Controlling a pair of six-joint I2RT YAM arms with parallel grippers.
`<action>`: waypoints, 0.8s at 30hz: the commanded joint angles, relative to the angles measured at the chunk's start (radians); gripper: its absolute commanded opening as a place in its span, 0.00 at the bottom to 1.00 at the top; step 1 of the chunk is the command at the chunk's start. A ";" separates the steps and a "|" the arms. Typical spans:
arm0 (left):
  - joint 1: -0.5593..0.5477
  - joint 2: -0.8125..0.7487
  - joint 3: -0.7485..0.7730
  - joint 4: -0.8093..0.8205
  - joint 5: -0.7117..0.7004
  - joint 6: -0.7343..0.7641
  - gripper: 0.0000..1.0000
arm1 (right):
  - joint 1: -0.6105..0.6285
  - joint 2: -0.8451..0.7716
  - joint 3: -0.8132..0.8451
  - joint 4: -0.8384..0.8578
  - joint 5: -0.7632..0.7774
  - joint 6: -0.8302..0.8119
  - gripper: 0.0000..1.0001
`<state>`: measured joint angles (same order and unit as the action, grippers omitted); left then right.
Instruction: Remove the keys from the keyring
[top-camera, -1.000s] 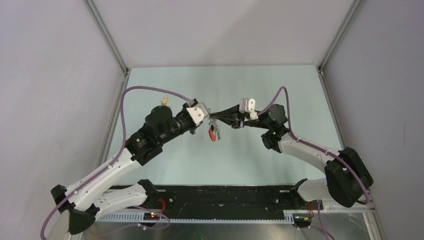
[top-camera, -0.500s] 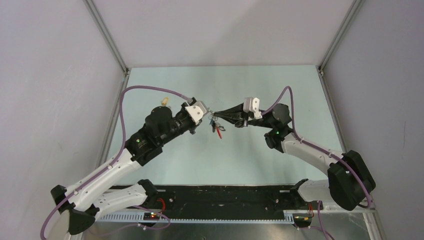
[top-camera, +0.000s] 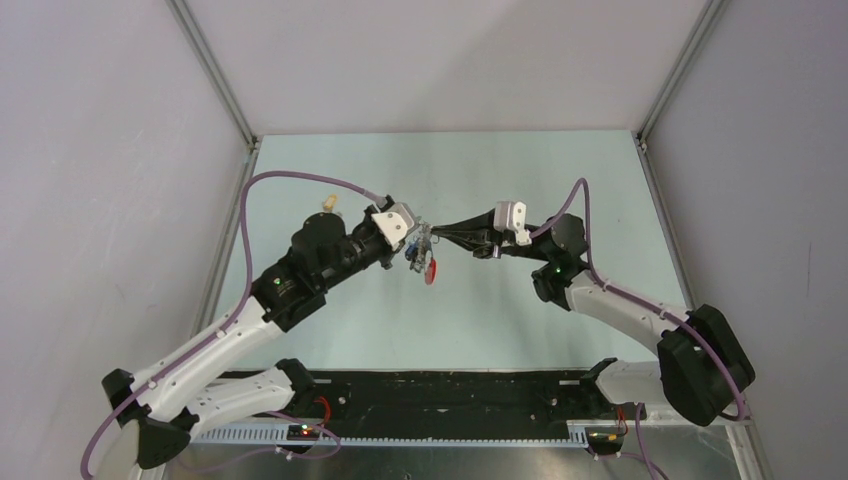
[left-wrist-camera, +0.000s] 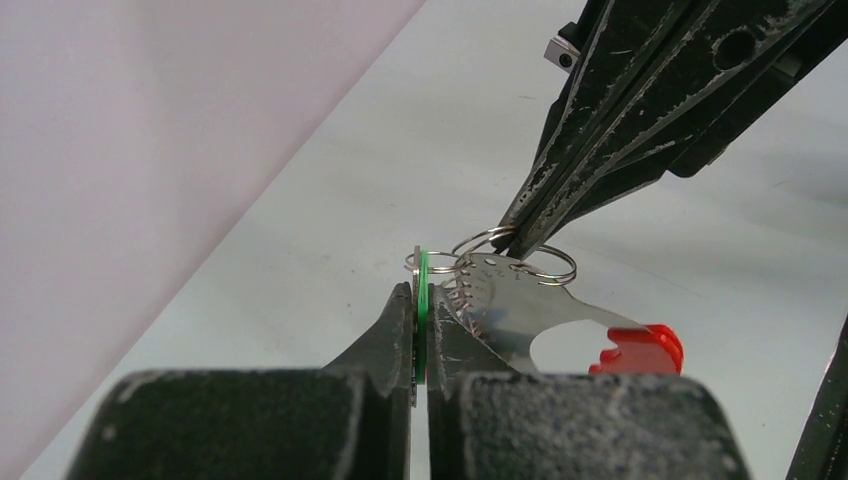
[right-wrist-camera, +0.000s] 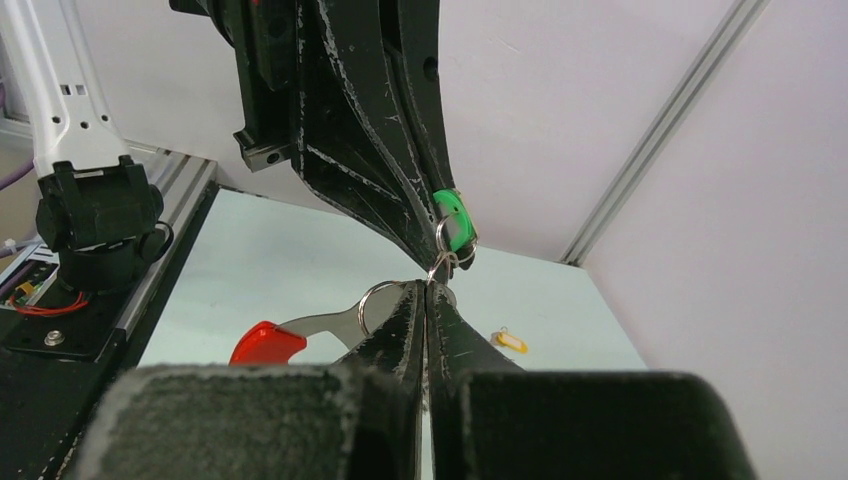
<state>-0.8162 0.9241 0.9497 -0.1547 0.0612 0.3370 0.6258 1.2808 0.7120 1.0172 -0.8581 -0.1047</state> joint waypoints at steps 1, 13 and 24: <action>-0.001 0.004 0.009 0.064 -0.003 -0.017 0.00 | -0.007 -0.041 -0.015 0.103 0.006 0.013 0.00; -0.002 0.037 0.008 0.054 0.083 -0.010 0.00 | -0.008 -0.038 -0.031 0.170 0.009 0.039 0.00; -0.001 -0.023 0.004 0.059 -0.028 0.028 0.00 | -0.034 -0.018 -0.030 0.149 0.025 0.079 0.00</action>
<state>-0.8162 0.9390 0.9497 -0.1387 0.0925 0.3420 0.6018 1.2675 0.6788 1.0988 -0.8543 -0.0467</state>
